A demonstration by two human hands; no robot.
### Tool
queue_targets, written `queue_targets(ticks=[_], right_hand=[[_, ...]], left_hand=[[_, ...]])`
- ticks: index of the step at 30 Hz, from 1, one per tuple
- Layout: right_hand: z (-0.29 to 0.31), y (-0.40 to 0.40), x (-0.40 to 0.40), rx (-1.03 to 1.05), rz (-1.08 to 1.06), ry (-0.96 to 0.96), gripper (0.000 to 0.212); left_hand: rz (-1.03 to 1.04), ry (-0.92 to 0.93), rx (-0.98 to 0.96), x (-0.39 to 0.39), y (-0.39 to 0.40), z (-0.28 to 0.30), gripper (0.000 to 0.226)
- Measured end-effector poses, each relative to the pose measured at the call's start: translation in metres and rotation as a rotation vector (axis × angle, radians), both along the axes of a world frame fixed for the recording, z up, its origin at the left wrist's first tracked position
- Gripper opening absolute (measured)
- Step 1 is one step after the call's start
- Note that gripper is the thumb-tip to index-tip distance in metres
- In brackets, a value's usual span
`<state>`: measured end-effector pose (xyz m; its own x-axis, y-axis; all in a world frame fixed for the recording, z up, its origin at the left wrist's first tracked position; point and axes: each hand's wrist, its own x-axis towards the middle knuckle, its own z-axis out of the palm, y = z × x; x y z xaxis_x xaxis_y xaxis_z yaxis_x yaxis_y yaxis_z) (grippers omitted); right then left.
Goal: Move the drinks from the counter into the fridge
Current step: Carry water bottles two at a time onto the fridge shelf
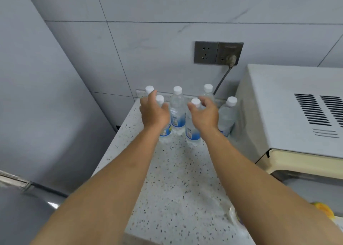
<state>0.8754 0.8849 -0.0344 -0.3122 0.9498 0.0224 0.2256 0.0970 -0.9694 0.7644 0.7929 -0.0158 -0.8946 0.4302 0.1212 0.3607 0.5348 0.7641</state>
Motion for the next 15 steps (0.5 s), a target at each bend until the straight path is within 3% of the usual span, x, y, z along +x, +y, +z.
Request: queue_targets(ticks=[2,6,10,15], right_hand=[[-0.005,0.004,-0.002,0.003,0.036,-0.015,0.023],[-0.011,0.007,-0.001,0.012,0.094,-0.039,0.021],[-0.011,0.003,0.004,0.027,0.081,-0.040,0.023],[-0.018,-0.021,0.023,0.099,0.120,-0.011,0.014]], left_hand=[[-0.073,0.105,-0.124,-0.008,0.008,0.000,0.044],[-0.191,0.186,-0.233,-0.016,0.006,-0.004,0.037],[-0.218,0.184,-0.175,-0.009,-0.007,-0.007,0.030],[-0.188,0.138,0.039,0.023,-0.040,-0.013,0.041]])
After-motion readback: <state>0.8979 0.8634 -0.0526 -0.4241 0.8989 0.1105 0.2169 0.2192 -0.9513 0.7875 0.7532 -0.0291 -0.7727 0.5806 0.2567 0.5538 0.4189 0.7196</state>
